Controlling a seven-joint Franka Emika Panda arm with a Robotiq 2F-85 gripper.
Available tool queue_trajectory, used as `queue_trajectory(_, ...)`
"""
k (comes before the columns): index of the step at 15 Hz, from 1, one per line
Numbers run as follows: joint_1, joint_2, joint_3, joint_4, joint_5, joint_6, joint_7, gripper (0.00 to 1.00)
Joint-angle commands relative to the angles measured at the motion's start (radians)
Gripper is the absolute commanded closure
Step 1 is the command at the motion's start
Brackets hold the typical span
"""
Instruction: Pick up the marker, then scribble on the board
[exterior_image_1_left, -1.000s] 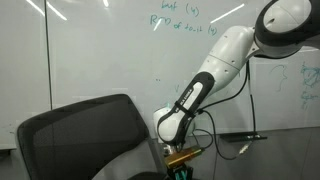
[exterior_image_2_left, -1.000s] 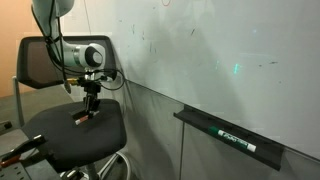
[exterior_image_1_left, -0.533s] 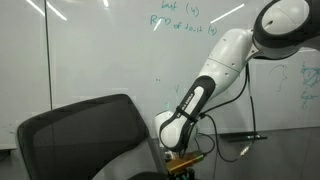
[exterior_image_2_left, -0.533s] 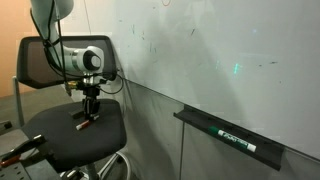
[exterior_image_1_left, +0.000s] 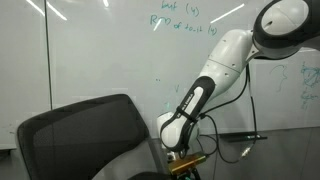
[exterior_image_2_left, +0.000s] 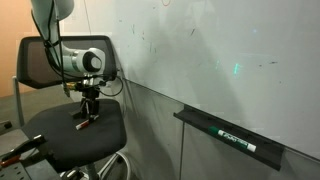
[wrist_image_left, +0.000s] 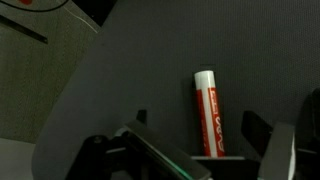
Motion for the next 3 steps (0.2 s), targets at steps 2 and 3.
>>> queue_trajectory(2, 0.017, 0.000, -0.016, 0.003, 0.016, -0.002, -0.011, 0.03)
queue_trajectory(3, 0.017, 0.000, -0.016, 0.003, 0.017, -0.002, -0.011, 0.03)
